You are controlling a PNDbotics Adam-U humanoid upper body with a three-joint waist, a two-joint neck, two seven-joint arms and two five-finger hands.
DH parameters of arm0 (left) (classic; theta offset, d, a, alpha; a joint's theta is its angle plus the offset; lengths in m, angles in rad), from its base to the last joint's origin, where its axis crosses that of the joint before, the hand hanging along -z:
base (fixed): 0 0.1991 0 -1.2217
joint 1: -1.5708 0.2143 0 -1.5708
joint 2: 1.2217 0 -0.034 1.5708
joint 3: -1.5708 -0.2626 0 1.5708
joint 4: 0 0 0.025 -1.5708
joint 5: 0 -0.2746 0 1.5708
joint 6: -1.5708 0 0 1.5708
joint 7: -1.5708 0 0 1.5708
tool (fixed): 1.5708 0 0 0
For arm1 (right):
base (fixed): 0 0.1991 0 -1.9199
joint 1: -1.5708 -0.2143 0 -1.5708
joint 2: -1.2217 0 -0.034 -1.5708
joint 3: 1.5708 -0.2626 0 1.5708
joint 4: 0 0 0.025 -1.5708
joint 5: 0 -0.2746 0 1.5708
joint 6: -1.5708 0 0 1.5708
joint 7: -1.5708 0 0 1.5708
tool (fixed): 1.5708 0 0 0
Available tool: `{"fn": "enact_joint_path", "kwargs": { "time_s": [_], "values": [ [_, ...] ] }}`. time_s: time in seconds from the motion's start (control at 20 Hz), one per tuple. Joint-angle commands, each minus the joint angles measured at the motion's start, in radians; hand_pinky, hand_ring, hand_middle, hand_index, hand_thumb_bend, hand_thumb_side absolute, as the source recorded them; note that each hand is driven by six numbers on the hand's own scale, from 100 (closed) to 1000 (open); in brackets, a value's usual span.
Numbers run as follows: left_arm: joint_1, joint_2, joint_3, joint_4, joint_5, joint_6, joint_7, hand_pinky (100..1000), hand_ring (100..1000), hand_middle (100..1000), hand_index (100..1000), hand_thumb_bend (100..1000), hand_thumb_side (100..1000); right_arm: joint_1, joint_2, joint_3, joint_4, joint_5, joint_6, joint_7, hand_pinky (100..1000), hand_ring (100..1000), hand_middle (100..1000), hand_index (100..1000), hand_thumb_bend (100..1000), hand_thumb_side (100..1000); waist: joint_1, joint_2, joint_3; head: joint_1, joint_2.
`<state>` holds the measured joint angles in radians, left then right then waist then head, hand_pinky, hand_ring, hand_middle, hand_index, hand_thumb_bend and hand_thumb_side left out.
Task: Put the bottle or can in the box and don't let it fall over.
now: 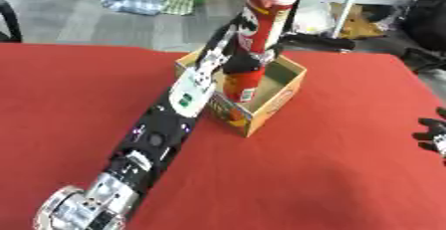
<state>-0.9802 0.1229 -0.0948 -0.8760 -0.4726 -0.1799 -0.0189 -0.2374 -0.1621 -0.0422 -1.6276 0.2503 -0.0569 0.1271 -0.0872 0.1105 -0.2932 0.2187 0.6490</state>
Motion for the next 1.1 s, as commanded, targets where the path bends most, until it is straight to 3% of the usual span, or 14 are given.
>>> {"fn": "enact_joint_path", "kwargs": {
  "time_s": [0.05,0.1,0.25,0.3,0.45,0.5,0.55,0.6,0.85,0.95,1.1],
  "values": [
    [-0.005,0.025,0.012,-0.028,-0.095,0.007,0.018,921,996,1000,1000,987,899,-0.010,-0.014,-0.007,-0.009,0.002,-0.001,-0.002,790,772,831,1000,100,839,-0.004,0.005,0.008,-0.002,-0.009],
    [0.000,0.033,0.014,-0.043,-0.104,0.018,0.024,920,994,1000,1000,1000,952,-0.009,-0.016,-0.008,-0.009,0.002,0.000,-0.003,790,772,831,1000,100,840,-0.001,0.005,0.014,-0.007,-0.008],
    [0.006,0.048,0.025,-0.082,-0.119,0.071,0.049,909,989,1000,1000,1000,958,-0.010,-0.019,-0.009,-0.007,0.006,0.001,-0.004,790,772,831,1000,100,839,0.002,0.004,0.030,-0.017,-0.005],
    [0.009,0.049,0.029,-0.093,-0.109,0.085,0.059,905,989,1000,1000,971,966,-0.011,-0.018,-0.009,-0.008,0.007,0.000,-0.003,790,772,831,1000,100,838,0.002,0.003,0.033,-0.017,-0.005],
    [0.036,0.073,0.029,-0.170,-0.043,0.101,0.091,888,976,1000,1000,871,878,-0.009,-0.021,-0.013,-0.008,0.008,-0.001,-0.003,789,771,831,1000,100,839,0.009,-0.002,0.048,-0.016,-0.003],
    [0.049,0.085,0.028,-0.209,-0.012,0.105,0.100,876,968,979,1000,787,814,-0.007,-0.023,-0.016,-0.008,0.009,0.000,-0.005,789,771,830,1000,100,842,0.012,-0.003,0.057,-0.018,0.001],
    [0.072,0.103,0.029,-0.265,0.035,0.108,0.108,872,965,969,1000,764,808,-0.003,-0.026,-0.020,-0.007,0.010,0.002,-0.008,789,771,830,1000,100,842,0.016,-0.004,0.070,-0.022,0.005],
    [0.096,0.123,0.029,-0.321,0.081,0.111,0.113,869,960,953,999,681,776,-0.001,-0.029,-0.024,-0.007,0.011,0.003,-0.011,788,771,830,1000,100,843,0.020,-0.005,0.083,-0.026,0.009],
    [0.305,0.260,0.065,-0.648,0.309,0.139,0.119,853,937,922,977,537,775,0.003,-0.043,-0.040,-0.012,0.008,0.007,-0.027,787,770,829,1000,100,847,0.045,-0.008,0.159,-0.043,0.032],
    [0.388,0.296,0.088,-0.730,0.345,0.166,0.117,848,931,917,967,492,782,0.003,-0.045,-0.043,-0.014,0.005,0.008,-0.029,785,769,828,1000,100,847,0.053,-0.009,0.178,-0.047,0.039],
    [0.589,0.313,0.163,-0.840,0.390,0.168,0.114,841,926,919,963,454,785,0.000,-0.048,-0.050,-0.023,-0.016,0.008,-0.038,781,766,825,1000,100,845,0.064,-0.009,0.216,-0.059,0.050]
  ]
}}
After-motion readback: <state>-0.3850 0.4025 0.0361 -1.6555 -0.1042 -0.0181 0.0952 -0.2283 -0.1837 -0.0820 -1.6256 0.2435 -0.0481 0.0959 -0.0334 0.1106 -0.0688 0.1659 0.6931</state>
